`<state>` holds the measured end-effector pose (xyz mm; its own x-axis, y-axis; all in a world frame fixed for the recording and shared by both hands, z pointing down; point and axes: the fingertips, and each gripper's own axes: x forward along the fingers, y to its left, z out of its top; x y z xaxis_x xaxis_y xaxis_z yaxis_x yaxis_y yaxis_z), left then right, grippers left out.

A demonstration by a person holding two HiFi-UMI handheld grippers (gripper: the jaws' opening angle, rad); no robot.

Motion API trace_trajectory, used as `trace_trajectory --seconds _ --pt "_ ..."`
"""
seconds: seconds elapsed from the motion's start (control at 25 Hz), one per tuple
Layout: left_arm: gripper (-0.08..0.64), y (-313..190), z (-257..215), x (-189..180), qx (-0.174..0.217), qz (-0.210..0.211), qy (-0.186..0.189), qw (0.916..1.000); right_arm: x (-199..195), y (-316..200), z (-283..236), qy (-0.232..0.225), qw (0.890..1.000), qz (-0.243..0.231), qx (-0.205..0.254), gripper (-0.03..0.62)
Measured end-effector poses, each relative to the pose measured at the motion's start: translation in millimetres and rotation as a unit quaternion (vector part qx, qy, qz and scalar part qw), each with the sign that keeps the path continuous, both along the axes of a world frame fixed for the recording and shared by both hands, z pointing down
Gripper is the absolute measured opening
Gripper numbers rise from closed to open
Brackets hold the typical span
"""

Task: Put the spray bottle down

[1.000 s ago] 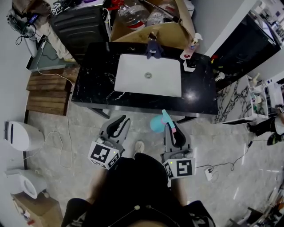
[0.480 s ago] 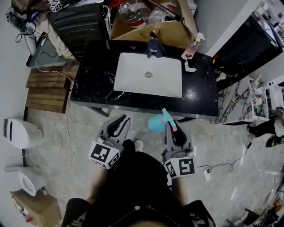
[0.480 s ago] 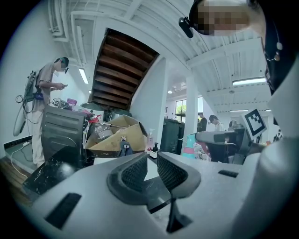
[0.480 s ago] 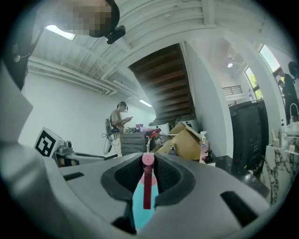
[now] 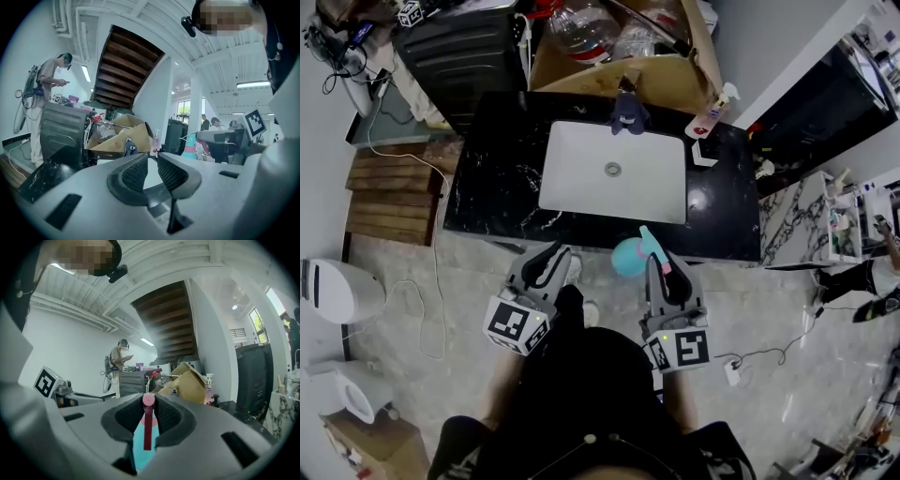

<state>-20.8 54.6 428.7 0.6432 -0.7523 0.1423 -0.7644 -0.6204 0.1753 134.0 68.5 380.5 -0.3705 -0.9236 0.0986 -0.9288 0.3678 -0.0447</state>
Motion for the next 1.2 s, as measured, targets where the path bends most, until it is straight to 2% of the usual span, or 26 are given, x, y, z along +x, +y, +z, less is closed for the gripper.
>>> trace_trajectory --seconds 0.2,0.36,0.48,0.56,0.76,0.88,1.0,1.12,1.2 --pt "0.067 -50.0 6.0 -15.5 -0.009 -0.002 0.004 1.0 -5.5 -51.6 7.4 0.014 1.0 0.01 -0.023 0.067" --pt "0.067 -90.2 11.0 -29.8 -0.011 -0.003 0.005 0.9999 -18.9 -95.6 1.6 0.009 1.0 0.008 -0.001 0.067" --pt "0.067 -116.8 14.8 -36.5 -0.013 0.002 0.003 0.9999 -27.4 -125.5 5.1 0.018 1.0 0.006 -0.009 0.067" --pt "0.067 -131.2 18.0 -41.5 -0.018 0.003 0.003 0.9998 -37.5 -144.5 3.0 0.015 1.0 -0.003 0.005 0.067" --pt "0.067 -156.4 24.7 -49.4 -0.026 0.013 -0.011 0.9995 -76.6 -185.9 12.3 0.025 0.996 -0.084 0.027 0.067" --pt "0.067 -159.8 28.4 -53.5 -0.045 0.025 -0.017 0.9985 -95.9 -214.2 22.0 0.009 0.992 -0.122 0.024 0.067" --pt "0.066 -160.4 35.8 -57.9 -0.064 0.025 0.009 0.9976 -116.7 -241.0 25.5 -0.002 0.986 -0.164 0.027 0.067" --pt "0.067 -160.2 39.1 -60.2 -0.081 0.005 0.044 0.9957 -139.4 -262.8 29.4 -0.008 0.976 -0.214 0.027 0.067" --pt "0.066 -158.0 43.8 -61.0 -0.092 -0.012 0.055 0.9942 -155.3 -275.0 35.4 -0.016 0.97 -0.242 0.023 0.067"
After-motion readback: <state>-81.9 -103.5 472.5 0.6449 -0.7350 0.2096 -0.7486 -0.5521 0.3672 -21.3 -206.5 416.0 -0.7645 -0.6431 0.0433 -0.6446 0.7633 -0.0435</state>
